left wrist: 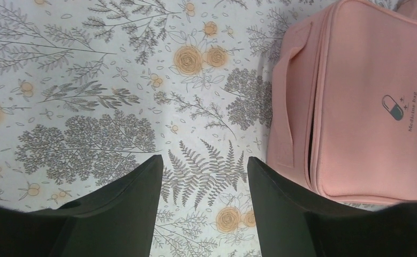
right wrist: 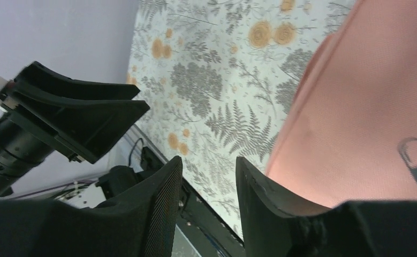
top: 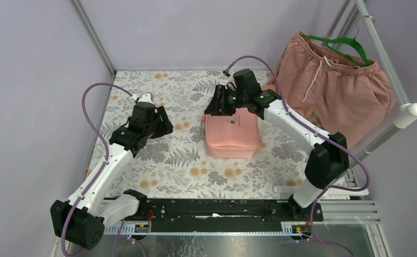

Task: Organize the medicine kit
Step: Close the medicine box at the center of the board.

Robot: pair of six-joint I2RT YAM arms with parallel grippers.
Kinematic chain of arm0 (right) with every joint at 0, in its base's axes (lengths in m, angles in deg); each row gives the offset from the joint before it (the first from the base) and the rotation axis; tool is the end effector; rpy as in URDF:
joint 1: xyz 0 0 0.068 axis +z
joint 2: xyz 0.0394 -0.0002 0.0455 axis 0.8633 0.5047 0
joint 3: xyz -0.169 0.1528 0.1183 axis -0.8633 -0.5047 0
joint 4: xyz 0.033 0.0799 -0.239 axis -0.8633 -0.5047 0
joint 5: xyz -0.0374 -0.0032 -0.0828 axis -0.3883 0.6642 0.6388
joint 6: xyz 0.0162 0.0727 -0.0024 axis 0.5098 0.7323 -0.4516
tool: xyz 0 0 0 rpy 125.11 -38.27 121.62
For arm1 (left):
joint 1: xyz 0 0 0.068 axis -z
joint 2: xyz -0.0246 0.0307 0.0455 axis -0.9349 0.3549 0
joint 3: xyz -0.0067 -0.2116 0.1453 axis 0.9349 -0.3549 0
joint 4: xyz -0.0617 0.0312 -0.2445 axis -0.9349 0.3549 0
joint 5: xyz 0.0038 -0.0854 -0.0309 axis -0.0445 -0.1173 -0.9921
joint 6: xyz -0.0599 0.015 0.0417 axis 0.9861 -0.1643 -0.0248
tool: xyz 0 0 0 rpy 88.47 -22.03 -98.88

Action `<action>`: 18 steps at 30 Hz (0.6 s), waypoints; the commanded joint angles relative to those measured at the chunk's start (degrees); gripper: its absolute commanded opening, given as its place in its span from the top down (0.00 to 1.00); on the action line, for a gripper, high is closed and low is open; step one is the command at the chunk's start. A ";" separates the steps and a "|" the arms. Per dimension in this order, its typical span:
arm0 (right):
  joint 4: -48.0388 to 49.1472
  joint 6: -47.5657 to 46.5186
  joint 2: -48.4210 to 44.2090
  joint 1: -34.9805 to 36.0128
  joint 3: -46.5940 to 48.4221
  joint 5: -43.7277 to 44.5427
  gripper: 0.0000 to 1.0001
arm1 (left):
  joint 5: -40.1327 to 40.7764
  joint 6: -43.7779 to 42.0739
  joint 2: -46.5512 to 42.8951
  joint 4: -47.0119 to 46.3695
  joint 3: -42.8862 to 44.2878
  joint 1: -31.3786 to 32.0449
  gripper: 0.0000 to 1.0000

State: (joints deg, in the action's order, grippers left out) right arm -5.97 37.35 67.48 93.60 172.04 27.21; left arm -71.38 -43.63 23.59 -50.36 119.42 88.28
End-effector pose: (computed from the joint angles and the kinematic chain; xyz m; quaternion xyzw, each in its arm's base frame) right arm 0.3176 0.2477 0.3018 -0.1017 0.8486 0.4387 0.2776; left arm 0.2292 -0.0710 0.2696 -0.1234 0.9002 -0.1247 0.3986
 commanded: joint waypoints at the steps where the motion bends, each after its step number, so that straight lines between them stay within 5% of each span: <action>1: -7.34 -7.64 -7.91 -0.42 1.06 10.02 0.51 | -3.94 -1.30 -0.55 -2.84 -0.76 -0.52 0.32; 10: -14.25 -11.37 -22.30 -15.26 -13.45 25.30 0.44 | -8.74 -0.59 -0.12 -7.88 -2.55 -0.68 0.30; 18: -15.09 -13.42 -14.33 -23.51 -11.79 30.65 0.43 | -8.92 -0.79 -1.29 -6.32 -3.52 -1.39 0.29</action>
State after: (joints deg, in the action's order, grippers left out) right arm -19.91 26.23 48.03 70.98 158.40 54.12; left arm -79.32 -43.87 23.66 -54.45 117.17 87.69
